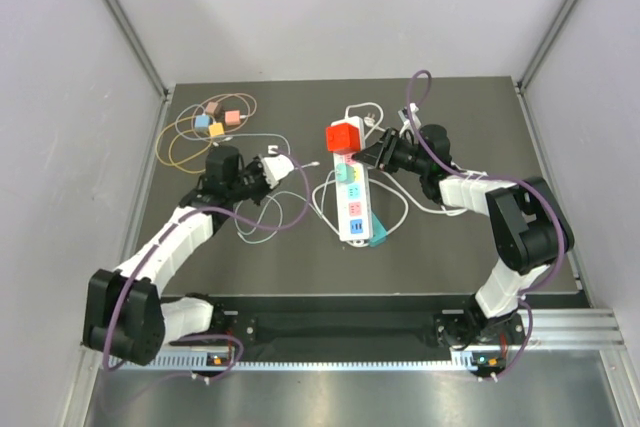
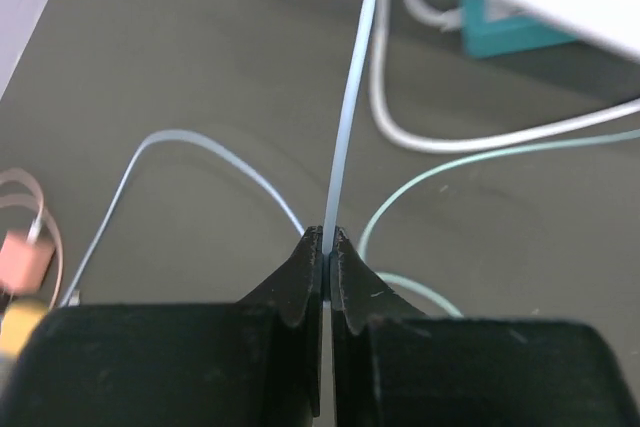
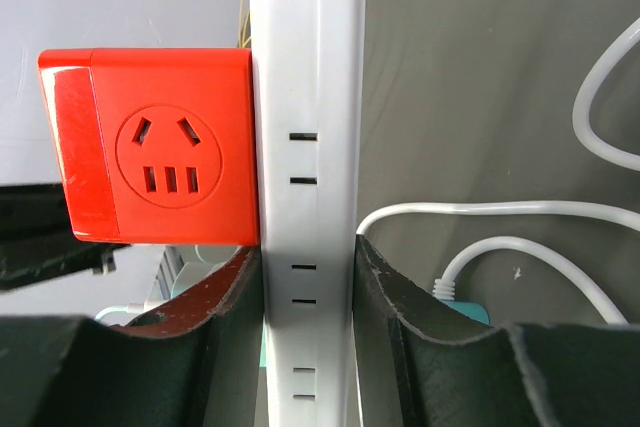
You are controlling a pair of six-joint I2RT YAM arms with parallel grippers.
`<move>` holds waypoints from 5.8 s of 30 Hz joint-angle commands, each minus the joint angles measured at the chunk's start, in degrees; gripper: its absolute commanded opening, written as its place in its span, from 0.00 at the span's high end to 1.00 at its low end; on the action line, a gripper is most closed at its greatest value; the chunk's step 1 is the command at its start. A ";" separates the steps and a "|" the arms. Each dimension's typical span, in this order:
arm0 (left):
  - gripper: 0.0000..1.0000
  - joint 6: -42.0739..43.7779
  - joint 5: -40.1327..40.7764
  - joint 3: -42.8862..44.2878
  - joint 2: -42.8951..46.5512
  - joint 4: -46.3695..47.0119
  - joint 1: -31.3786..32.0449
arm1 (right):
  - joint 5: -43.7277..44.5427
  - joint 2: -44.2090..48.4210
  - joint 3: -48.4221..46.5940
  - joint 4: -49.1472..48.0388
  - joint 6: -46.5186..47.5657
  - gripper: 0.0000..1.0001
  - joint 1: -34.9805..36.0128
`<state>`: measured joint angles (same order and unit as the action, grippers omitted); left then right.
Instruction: Pull the plug off the socket
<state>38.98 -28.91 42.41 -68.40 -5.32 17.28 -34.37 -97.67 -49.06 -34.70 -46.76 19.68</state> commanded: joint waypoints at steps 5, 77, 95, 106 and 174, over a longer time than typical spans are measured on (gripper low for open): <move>1.00 -16.62 11.89 0.91 -1.38 13.65 -11.11 | -1.58 4.42 -2.36 -8.63 -1.93 1.00 -0.70; 0.11 -75.73 23.42 11.71 -4.19 3.58 14.35 | -1.75 3.98 -2.62 -8.37 -0.87 1.00 -0.87; 0.30 -76.60 50.61 32.12 -23.35 -15.07 31.59 | -1.67 4.42 -2.62 -8.19 -0.96 1.00 -0.87; 0.95 -74.32 54.74 34.40 -26.35 -14.46 32.12 | -1.75 5.12 -2.62 -8.28 -0.96 1.00 -0.87; 1.00 -64.72 78.11 48.36 -30.11 -1.26 -5.32 | 0.09 7.23 -1.57 -7.75 2.73 1.00 -2.01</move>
<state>-20.69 39.81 84.60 -95.64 -8.82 13.45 -33.17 -92.44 -49.17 -34.26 -42.59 18.55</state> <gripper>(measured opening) 0.359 0.349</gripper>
